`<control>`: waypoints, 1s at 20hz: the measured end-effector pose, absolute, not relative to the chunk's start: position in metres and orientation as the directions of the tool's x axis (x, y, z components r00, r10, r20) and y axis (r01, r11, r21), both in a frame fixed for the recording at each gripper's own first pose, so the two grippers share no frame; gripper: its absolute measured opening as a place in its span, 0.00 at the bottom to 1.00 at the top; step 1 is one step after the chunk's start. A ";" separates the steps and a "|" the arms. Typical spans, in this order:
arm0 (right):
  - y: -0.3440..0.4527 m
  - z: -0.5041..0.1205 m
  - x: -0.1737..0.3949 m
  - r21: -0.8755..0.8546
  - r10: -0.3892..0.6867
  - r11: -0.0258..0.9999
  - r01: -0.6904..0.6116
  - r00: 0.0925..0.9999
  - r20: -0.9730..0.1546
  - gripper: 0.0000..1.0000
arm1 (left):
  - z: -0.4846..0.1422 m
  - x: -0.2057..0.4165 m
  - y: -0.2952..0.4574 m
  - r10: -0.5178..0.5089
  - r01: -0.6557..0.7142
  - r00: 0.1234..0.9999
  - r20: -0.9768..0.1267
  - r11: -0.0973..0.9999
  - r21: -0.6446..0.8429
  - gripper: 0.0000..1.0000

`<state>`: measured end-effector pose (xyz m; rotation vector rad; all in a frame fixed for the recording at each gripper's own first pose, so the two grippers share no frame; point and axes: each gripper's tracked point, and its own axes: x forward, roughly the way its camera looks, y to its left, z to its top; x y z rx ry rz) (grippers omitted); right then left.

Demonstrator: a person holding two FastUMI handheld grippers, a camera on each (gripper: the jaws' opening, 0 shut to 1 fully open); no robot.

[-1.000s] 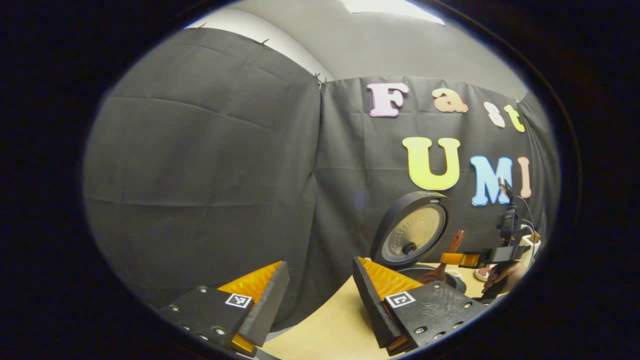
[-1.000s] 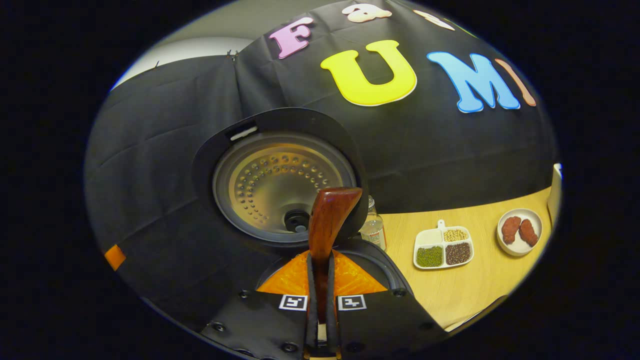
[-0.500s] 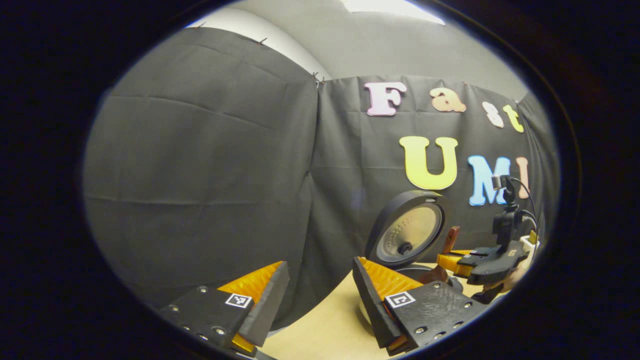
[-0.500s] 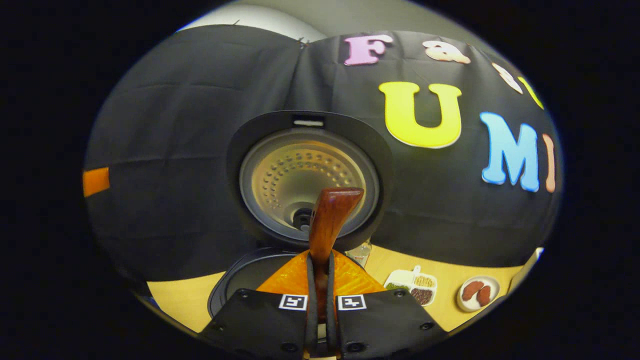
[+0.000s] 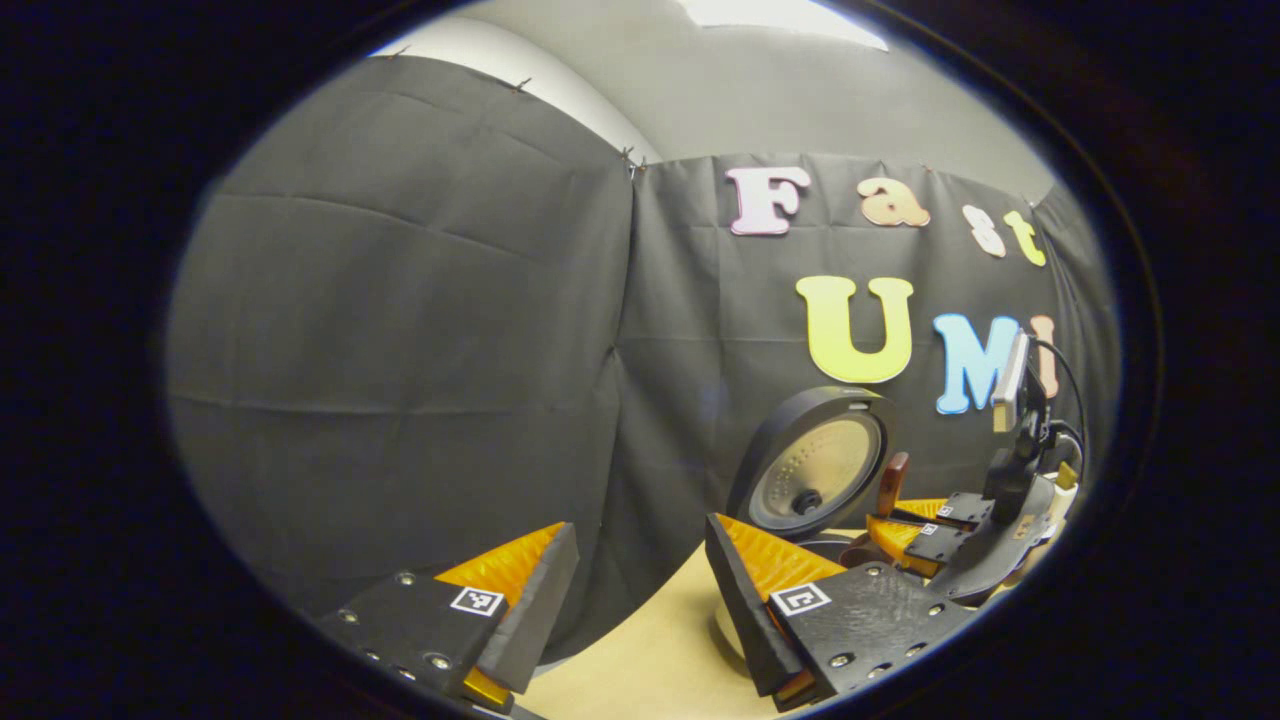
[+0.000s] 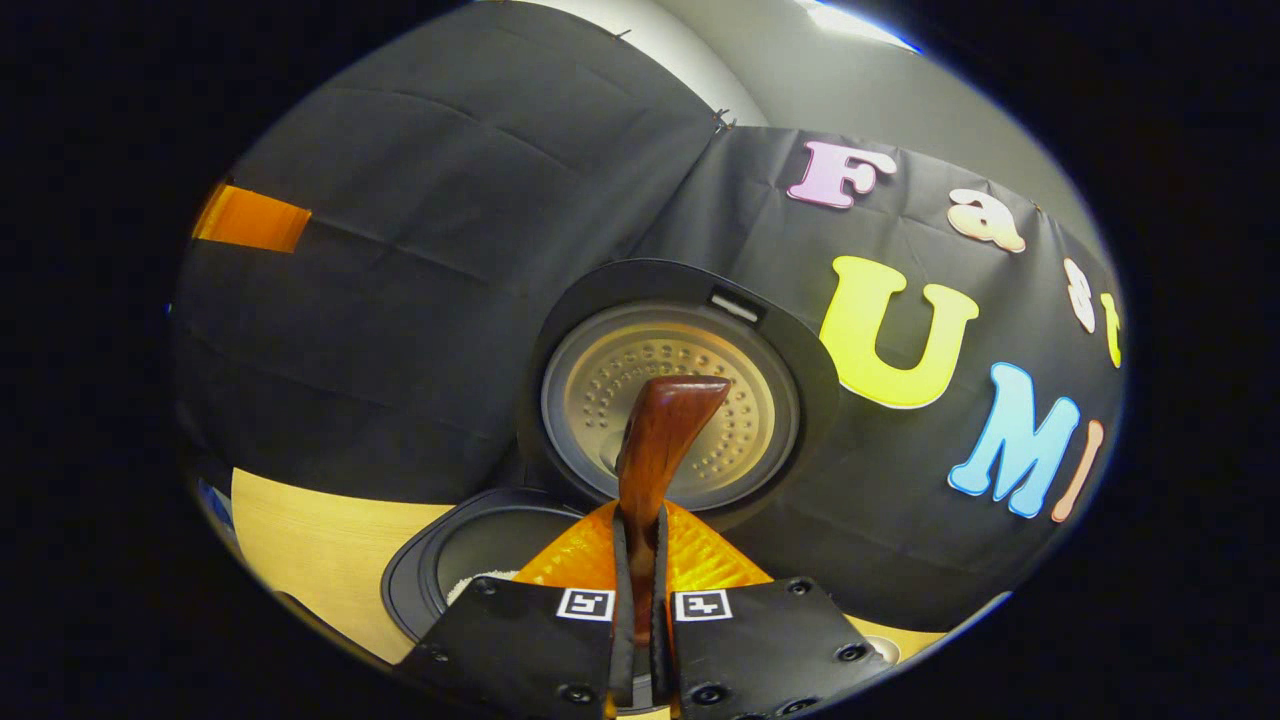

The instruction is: Close the left gripper, press the button to open the rice cooker; take a wooden spoon from the chopstick holder with the right hand, scoop a spoonful of rice and pour it into the rice cooker, then put the wooden spoon back into the chopstick holder.

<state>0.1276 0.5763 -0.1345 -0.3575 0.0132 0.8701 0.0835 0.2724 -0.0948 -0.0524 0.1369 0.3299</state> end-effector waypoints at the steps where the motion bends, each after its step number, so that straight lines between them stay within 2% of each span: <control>1: 0.575 -0.134 0.127 -0.260 0.749 0.595 -0.760 0.642 -0.165 0.08 | -0.094 0.084 0.271 0.319 -0.325 0.937 -0.140 0.945 -0.028 0.80; 5: 0.564 -0.128 0.131 0.004 0.743 0.651 -0.759 0.636 -0.207 0.08 | -0.087 0.085 0.267 0.307 -0.313 0.943 -0.129 0.949 -0.029 0.80; 10: 0.530 -0.108 0.146 0.283 0.723 0.690 -0.666 0.653 -0.227 0.08 | -0.079 0.091 0.254 0.279 -0.284 0.954 -0.110 0.958 -0.037 0.80; 16: 0.487 -0.086 0.160 0.443 0.688 0.699 -0.561 0.697 -0.203 0.08 | -0.074 0.104 0.222 0.215 -0.220 0.972 -0.098 0.974 -0.047 0.80; 20: 0.441 -0.081 0.169 0.467 0.639 0.729 -0.501 0.743 -0.200 0.08 | -0.069 0.114 0.197 0.168 -0.173 0.982 -0.085 0.983 -0.053 0.80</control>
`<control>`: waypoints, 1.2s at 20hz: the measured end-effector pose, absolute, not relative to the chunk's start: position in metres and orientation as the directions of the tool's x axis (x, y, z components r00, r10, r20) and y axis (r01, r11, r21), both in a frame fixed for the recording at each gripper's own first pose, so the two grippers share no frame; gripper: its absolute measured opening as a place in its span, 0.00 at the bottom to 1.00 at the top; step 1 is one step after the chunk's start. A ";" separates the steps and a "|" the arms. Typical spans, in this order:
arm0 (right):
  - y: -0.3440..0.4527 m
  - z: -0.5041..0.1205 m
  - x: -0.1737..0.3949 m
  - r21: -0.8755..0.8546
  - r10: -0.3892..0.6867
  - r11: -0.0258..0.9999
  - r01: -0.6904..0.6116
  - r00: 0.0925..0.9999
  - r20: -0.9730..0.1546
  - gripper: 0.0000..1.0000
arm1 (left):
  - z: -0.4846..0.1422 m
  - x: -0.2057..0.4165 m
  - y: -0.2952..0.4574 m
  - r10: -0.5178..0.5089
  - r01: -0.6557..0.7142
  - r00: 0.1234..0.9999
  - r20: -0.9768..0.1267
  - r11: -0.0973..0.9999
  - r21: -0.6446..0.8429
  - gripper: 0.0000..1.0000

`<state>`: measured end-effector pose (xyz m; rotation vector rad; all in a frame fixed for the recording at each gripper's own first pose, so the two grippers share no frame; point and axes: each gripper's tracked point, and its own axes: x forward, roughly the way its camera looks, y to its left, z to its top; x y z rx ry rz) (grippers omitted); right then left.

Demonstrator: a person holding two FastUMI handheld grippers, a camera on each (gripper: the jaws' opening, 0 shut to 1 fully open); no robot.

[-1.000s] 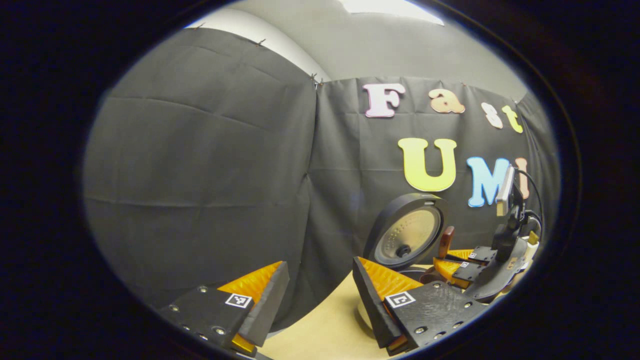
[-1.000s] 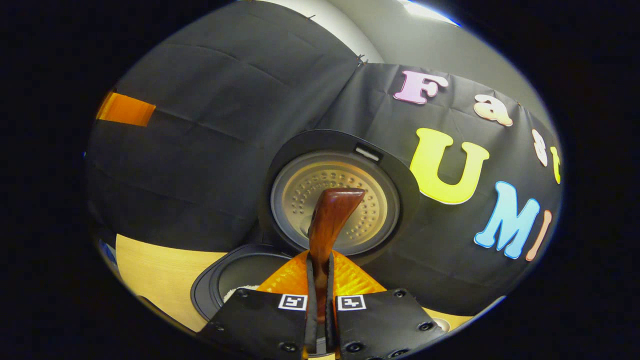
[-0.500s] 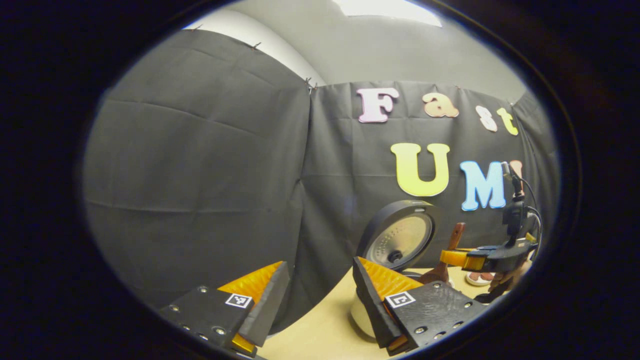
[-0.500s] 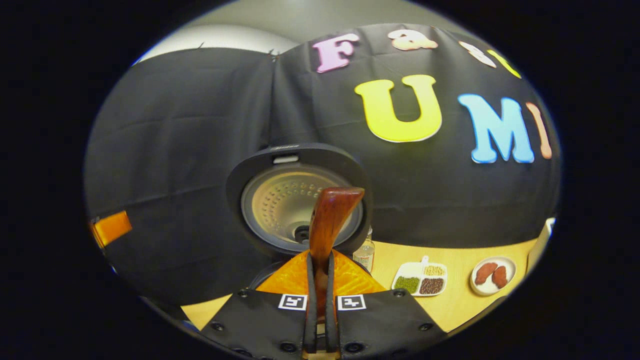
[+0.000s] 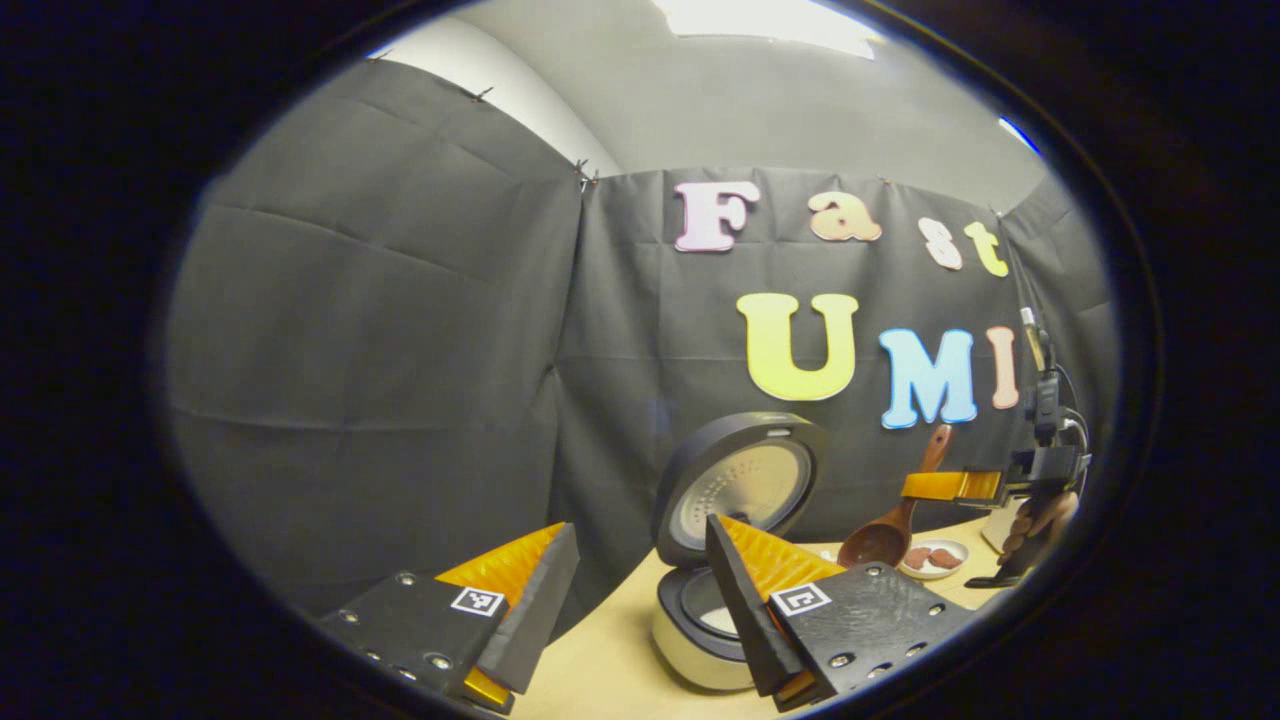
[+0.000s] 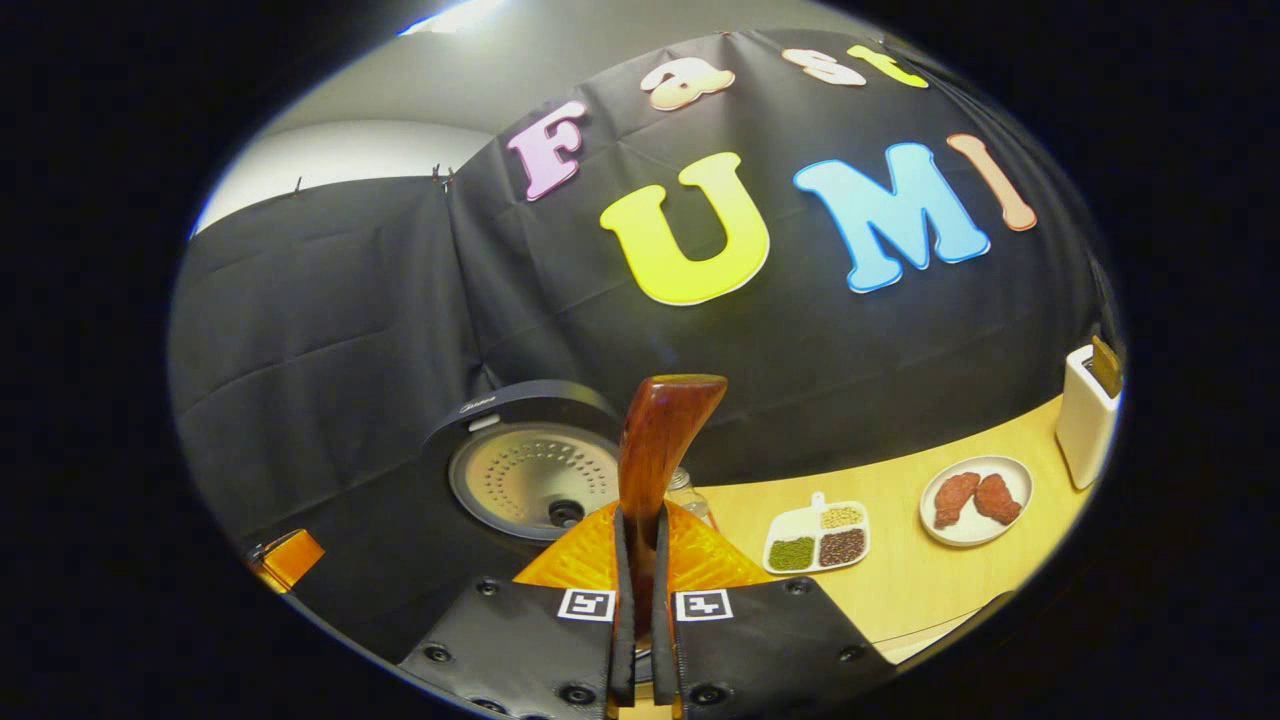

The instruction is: Close the left gripper, press the button to open the rice cooker; take a wooden spoon from the chopstick holder with the right hand, scoop a spoonful of rice and pour it into the rice cooker, then put the wooden spoon back into the chopstick holder.

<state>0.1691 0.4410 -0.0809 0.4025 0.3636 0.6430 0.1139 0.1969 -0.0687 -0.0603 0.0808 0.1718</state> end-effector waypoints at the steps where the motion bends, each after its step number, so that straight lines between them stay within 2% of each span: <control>1: 0.428 -0.081 0.171 0.466 0.624 0.740 -0.486 0.755 -0.204 0.08 | -0.067 0.117 0.190 0.156 -0.161 0.984 -0.081 0.986 -0.055 0.80; 16: 0.240 -0.096 0.181 0.427 0.362 0.876 -0.226 0.893 -0.268 0.08 | -0.044 0.145 0.096 0.016 -0.018 0.999 -0.036 0.997 -0.078 0.80; 17: 0.228 -0.097 0.179 0.422 0.344 0.882 -0.210 0.898 -0.273 0.05 | -0.042 0.146 0.091 0.008 -0.011 0.999 -0.033 0.997 -0.079 0.80; 18: 0.216 -0.098 0.179 0.419 0.327 0.887 -0.193 0.904 -0.276 0.08 | -0.041 0.147 0.085 0.002 -0.004 1.000 -0.030 0.997 -0.079 0.80; 24: 0.146 -0.106 0.169 0.403 0.233 0.910 -0.101 0.927 -0.293 0.08 | -0.031 0.150 0.048 -0.041 0.040 0.999 -0.016 0.996 -0.079 0.80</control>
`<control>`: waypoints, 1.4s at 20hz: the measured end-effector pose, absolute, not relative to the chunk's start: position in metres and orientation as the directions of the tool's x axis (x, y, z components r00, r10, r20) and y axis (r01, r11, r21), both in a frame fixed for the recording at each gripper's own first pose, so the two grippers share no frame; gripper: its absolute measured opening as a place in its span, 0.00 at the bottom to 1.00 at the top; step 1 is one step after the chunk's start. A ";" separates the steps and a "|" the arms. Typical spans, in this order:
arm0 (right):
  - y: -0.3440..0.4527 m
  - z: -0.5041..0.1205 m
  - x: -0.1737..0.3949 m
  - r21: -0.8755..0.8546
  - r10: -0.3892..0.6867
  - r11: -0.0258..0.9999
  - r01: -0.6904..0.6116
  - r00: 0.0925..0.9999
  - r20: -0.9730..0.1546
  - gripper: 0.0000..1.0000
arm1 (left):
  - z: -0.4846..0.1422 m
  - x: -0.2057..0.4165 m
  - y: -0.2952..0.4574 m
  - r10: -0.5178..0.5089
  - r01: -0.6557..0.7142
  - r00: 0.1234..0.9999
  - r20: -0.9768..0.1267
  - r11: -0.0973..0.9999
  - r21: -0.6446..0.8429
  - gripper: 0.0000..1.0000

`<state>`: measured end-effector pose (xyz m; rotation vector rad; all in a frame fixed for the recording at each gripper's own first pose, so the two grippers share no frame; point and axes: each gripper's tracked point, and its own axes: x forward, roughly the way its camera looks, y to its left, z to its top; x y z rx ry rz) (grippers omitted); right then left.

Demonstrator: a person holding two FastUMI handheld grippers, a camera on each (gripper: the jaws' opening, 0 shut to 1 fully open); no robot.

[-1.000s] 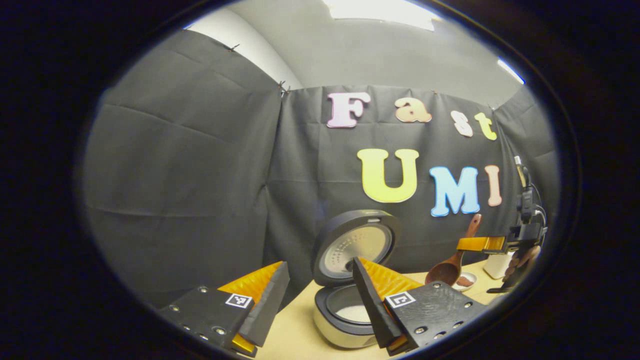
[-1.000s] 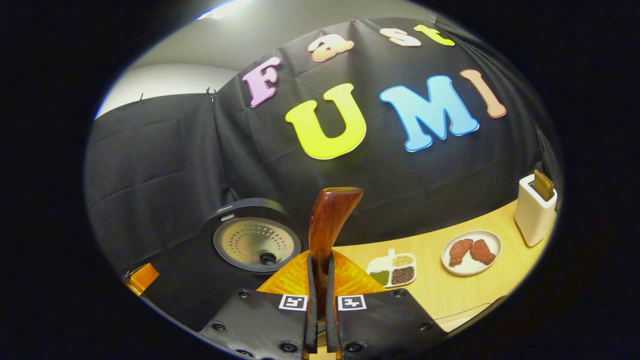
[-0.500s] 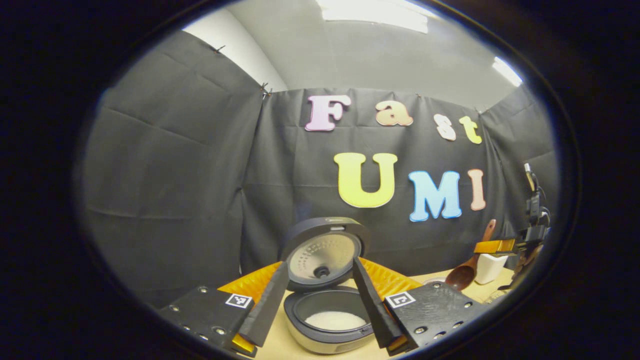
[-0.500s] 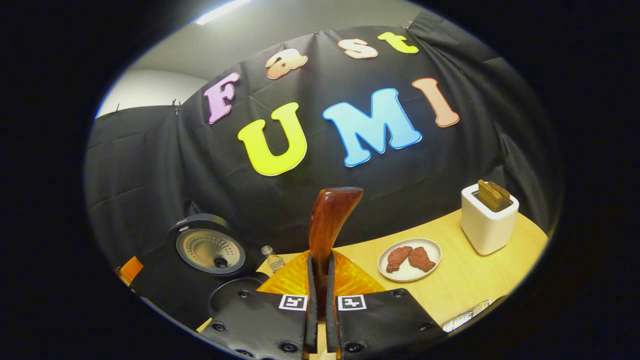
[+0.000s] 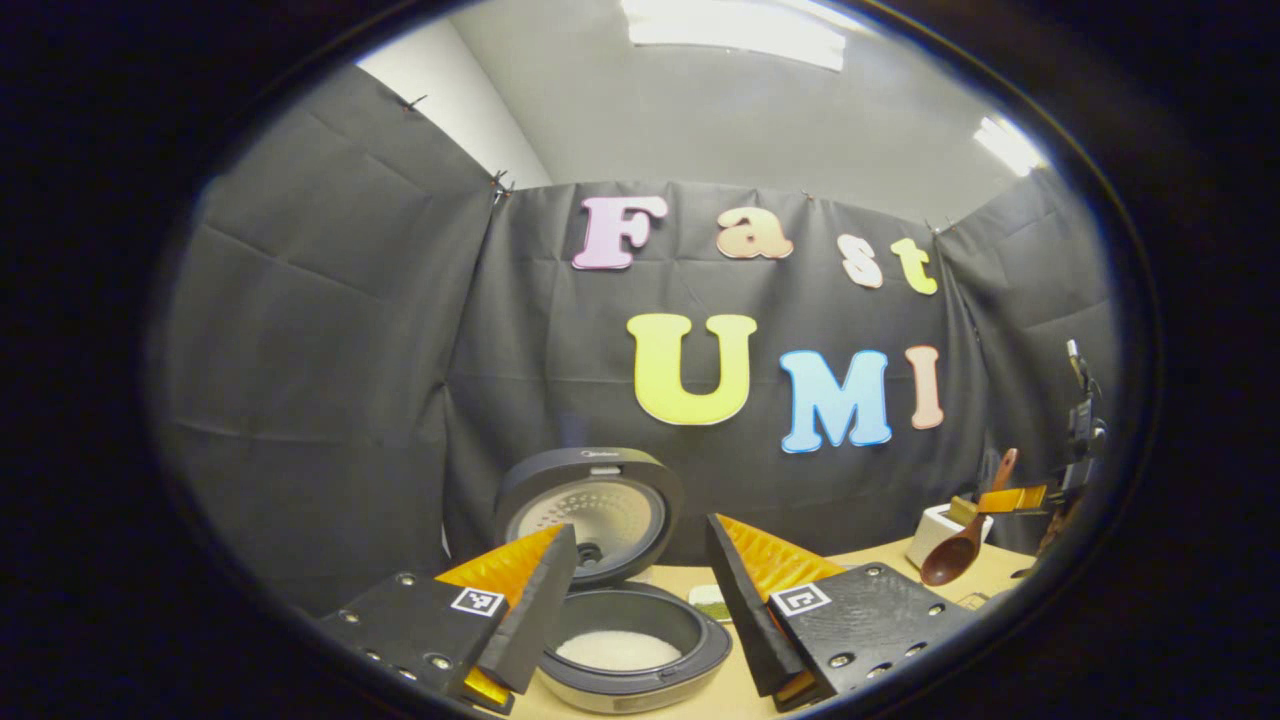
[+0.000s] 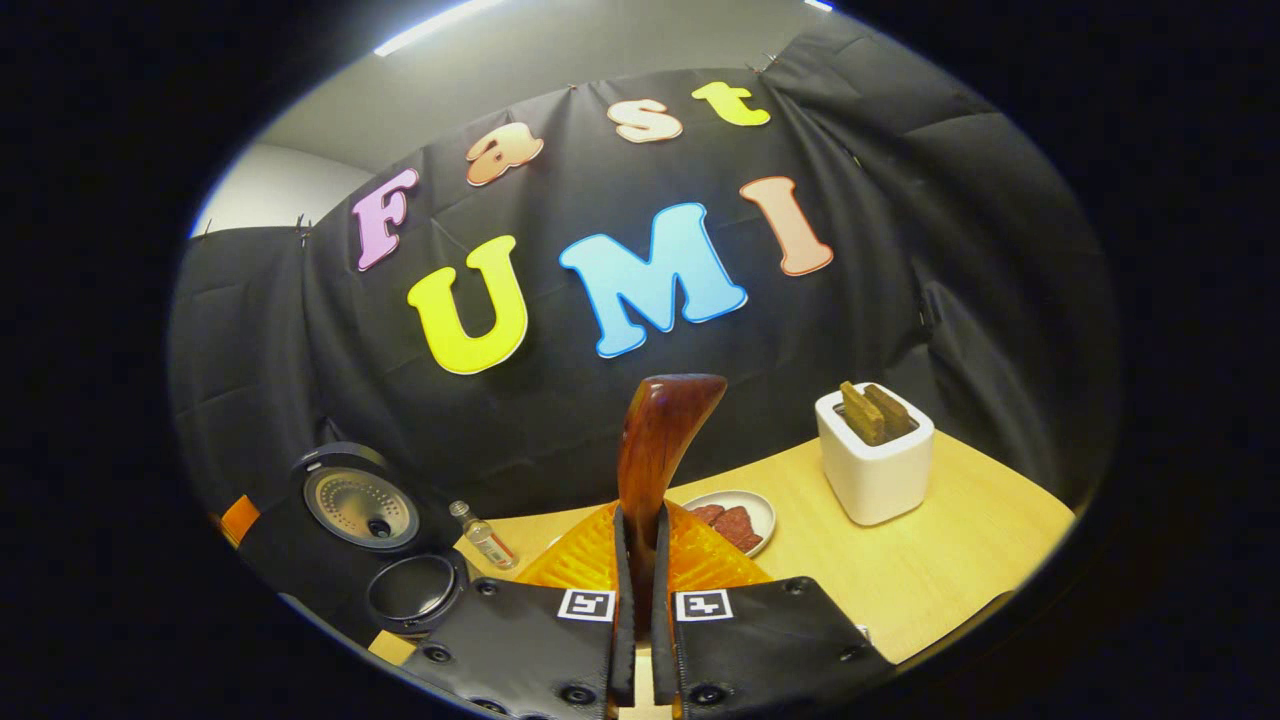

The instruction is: Close the left gripper, press the button to open the rice cooker; take a wooden spoon from the chopstick holder with the right hand, scoop a spoonful of rice and pour it into the rice cooker, then put the wooden spoon back into the chopstick holder.

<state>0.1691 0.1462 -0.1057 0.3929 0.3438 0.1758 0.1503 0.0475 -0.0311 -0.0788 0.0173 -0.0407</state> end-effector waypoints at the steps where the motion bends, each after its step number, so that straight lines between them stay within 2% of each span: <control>1: 0.134 -0.107 0.167 0.397 0.217 0.914 -0.086 0.930 -0.296 0.08 | -0.029 0.151 0.041 -0.049 0.048 0.999 -0.011 0.996 -0.080 0.80; 11: 0.055 -0.158 0.133 0.331 0.100 0.943 0.037 0.916 -0.389 0.08 | -0.020 0.140 -0.001 -0.091 0.090 0.996 -0.011 0.993 -0.081 0.80; 23: 0.052 -0.235 0.103 0.301 0.076 0.949 0.094 0.858 -0.508 0.08 | -0.012 0.132 0.012 -0.061 0.060 0.998 -0.016 0.997 -0.041 0.81; 28: 0.056 -0.255 0.093 0.312 0.083 0.944 0.109 0.835 -0.544 0.12 | -0.007 0.131 0.021 -0.047 0.047 0.999 -0.010 0.998 -0.032 0.80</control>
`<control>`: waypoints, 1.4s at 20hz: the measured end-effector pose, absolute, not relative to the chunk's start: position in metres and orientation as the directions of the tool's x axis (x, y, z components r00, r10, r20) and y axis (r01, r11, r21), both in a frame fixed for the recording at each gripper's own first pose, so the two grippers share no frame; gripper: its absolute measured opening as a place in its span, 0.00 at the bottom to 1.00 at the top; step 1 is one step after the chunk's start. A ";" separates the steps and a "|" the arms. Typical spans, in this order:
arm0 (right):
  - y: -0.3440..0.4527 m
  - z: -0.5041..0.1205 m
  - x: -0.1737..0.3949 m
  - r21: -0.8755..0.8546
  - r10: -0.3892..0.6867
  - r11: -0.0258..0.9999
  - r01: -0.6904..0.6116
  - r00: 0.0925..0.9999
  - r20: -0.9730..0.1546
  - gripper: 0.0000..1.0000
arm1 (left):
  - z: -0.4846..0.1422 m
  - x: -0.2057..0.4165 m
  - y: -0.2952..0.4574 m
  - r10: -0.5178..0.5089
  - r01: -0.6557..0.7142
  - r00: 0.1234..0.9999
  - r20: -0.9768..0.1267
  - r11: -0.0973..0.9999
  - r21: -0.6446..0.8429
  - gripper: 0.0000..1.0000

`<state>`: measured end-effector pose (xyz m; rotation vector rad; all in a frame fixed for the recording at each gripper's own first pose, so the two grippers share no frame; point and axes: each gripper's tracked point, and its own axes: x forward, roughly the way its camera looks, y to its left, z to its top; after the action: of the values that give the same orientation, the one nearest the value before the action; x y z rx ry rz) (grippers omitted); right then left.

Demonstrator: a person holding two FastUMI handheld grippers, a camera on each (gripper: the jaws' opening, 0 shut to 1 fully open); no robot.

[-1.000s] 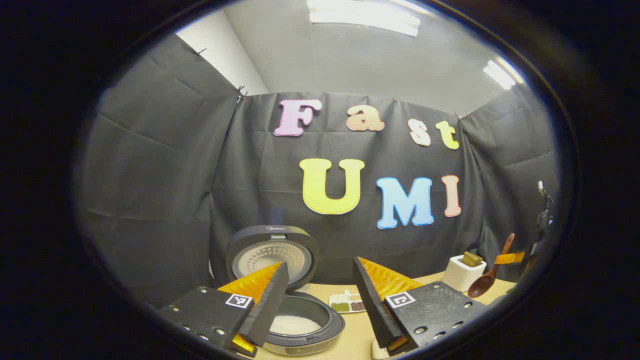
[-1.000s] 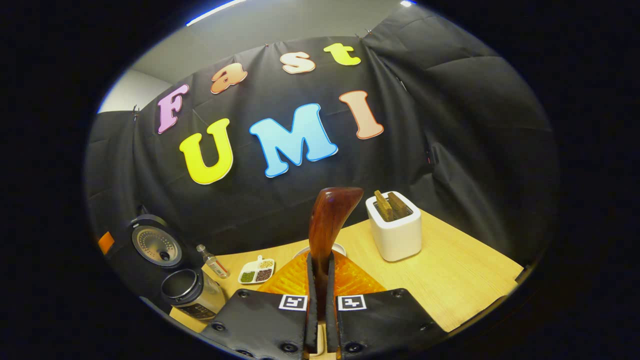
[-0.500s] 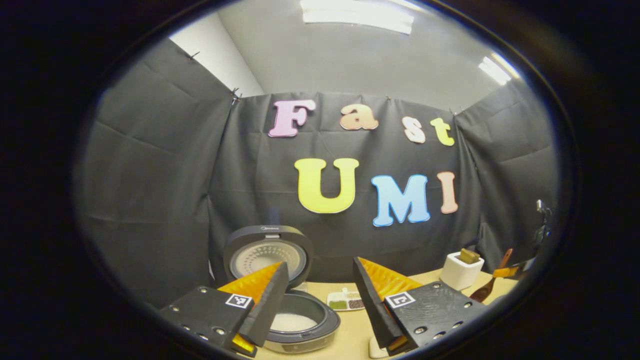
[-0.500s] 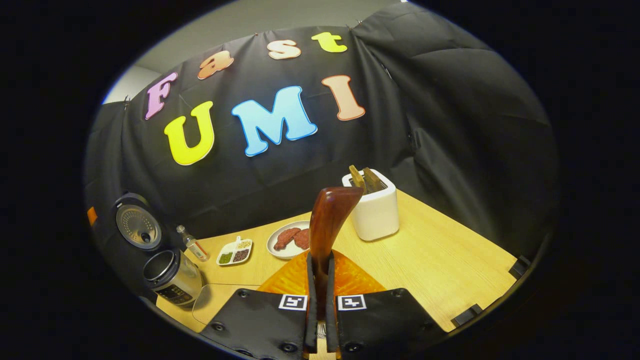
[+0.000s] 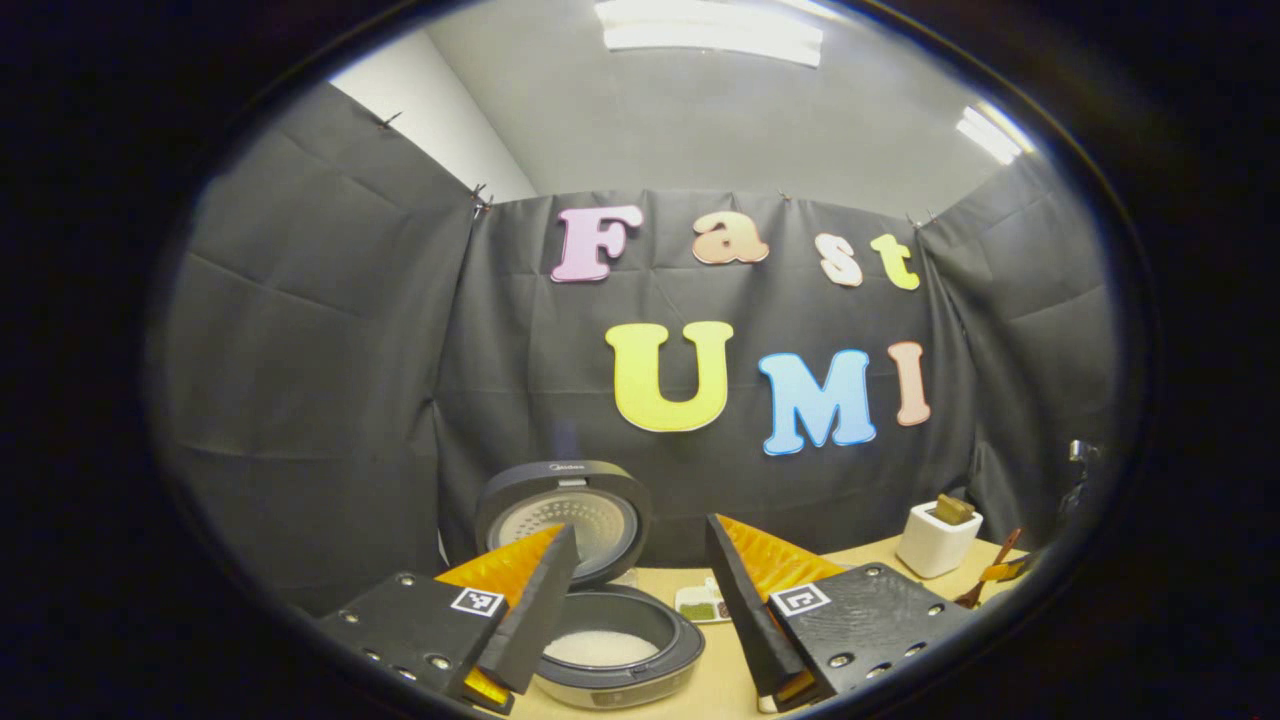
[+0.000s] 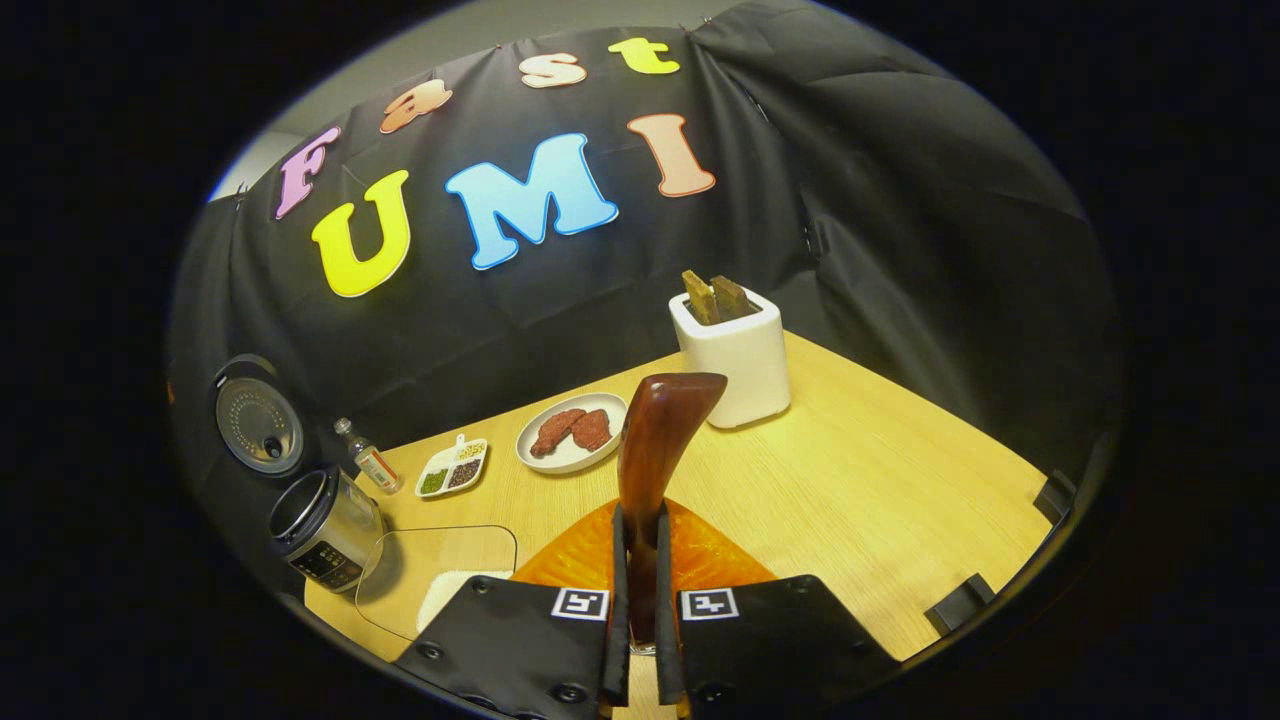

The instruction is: Close the left gripper, press the button to open the rice cooker; take a wooden spoon from the chopstick holder with the right hand, scoop a spoonful of rice and pour it into the rice cooker, then put the wooden spoon back into the chopstick holder.

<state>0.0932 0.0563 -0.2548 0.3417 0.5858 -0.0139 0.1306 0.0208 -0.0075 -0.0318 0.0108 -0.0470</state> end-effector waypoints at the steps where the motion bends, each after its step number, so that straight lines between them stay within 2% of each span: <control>1: 0.054 -0.255 0.092 0.311 0.077 0.943 0.114 0.838 -0.541 0.12 | -0.008 0.130 0.021 -0.047 0.046 0.999 -0.010 0.998 -0.032 0.80; 4: 0.055 -0.259 0.083 0.326 0.093 0.939 0.113 0.827 -0.555 0.15 | -0.007 0.131 0.021 -0.046 0.045 0.999 -0.009 0.998 -0.033 0.81; 5: 0.055 -0.257 0.080 0.331 0.105 0.938 0.101 0.829 -0.549 0.11 | -0.006 0.131 0.021 -0.045 0.045 0.999 -0.006 0.998 -0.033 0.81; 7: 0.054 -0.243 0.073 0.323 0.103 0.943 0.082 0.849 -0.519 0.36 | -0.004 0.134 0.021 -0.043 0.043 0.999 -0.004 0.999 -0.027 0.81; 10: 0.044 -0.226 0.065 0.269 0.080 0.961 0.065 0.865 -0.495 1.00 | 0.000 0.143 0.022 -0.039 0.039 0.999 -0.006 0.999 -0.011 0.80; 21: 0.039 -0.128 0.061 0.081 -0.024 0.996 0.048 0.959 -0.282 0.98 | 0.033 0.226 0.058 -0.014 0.014 1.000 0.022 1.000 -0.016 0.81; 28: 0.059 -0.125 0.062 0.051 -0.067 0.995 0.084 0.962 -0.264 0.98 | 0.043 0.305 0.084 -0.024 0.024 0.999 0.027 0.999 -0.025 0.80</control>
<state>0.0622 0.0592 -0.1252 0.0622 0.2656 -0.0764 0.3049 0.0838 0.0433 -0.0257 -0.0270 -0.0241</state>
